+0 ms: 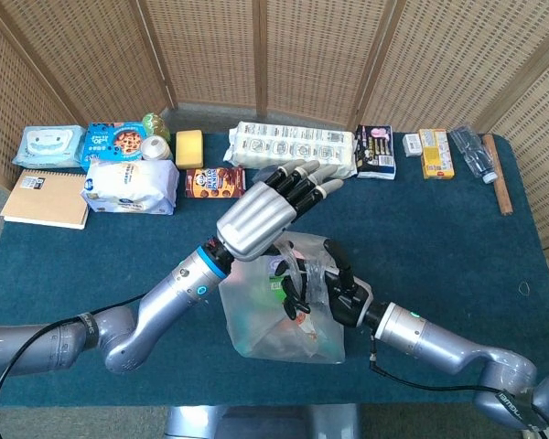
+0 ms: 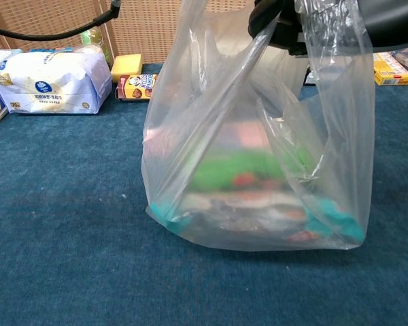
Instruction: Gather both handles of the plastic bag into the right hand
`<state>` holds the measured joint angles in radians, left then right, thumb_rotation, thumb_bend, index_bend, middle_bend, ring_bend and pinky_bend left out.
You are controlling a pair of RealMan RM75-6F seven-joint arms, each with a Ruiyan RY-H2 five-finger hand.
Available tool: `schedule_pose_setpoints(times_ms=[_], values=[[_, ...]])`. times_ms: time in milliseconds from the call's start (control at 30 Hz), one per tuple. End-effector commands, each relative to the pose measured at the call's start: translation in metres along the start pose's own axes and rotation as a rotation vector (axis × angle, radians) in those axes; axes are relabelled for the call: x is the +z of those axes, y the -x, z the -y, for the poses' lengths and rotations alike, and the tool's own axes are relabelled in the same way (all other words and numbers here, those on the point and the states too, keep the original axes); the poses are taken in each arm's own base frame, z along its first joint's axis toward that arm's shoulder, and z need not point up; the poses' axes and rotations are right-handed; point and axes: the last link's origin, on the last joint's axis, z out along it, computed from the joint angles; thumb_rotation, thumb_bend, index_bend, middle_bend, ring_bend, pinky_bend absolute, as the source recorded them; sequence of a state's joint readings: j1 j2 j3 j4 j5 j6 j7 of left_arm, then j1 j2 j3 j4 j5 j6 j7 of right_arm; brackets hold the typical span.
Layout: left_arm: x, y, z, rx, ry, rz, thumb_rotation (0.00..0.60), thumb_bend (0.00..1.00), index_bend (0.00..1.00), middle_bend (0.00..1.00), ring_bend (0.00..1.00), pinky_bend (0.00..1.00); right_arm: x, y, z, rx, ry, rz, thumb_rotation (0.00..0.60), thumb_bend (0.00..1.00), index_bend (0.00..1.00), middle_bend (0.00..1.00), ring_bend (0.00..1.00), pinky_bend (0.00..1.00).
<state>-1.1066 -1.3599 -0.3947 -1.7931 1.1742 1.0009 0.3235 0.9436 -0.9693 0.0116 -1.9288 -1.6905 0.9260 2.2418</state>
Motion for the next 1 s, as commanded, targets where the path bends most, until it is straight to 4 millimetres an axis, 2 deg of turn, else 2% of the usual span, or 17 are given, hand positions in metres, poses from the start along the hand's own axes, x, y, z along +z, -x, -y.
schedule_pose_setpoints(times_ms=[33, 533, 767, 1000], values=[[-0.001, 0.000, 0.002, -0.001, -0.005, 0.008, 0.600, 0.00, 0.00, 0.02, 0.00, 0.08, -0.001, -0.001, 0.000, 0.004, 0.003, -0.002, 0.116, 0.24, 0.41, 0.67, 0.75, 0.59], [-0.007, -0.003, 0.003, -0.076, -0.014, 0.025, 0.600, 0.00, 0.00, 0.02, 0.00, 0.08, -0.002, -0.004, 0.002, 0.011, 0.008, -0.004, 0.117, 0.24, 0.42, 0.67, 0.76, 0.60], [-0.011, -0.002, 0.001, -0.166, -0.018, 0.060, 0.600, 0.00, 0.00, 0.02, 0.00, 0.08, 0.000, -0.006, 0.004, 0.007, 0.004, -0.019, 0.116, 0.24, 0.42, 0.67, 0.76, 0.60], [-0.020, -0.006, 0.007, -0.191, -0.030, 0.072, 0.600, 0.00, 0.00, 0.02, 0.00, 0.08, 0.001, -0.009, 0.006, 0.005, -0.004, -0.037, 0.118, 0.24, 0.42, 0.67, 0.76, 0.60]])
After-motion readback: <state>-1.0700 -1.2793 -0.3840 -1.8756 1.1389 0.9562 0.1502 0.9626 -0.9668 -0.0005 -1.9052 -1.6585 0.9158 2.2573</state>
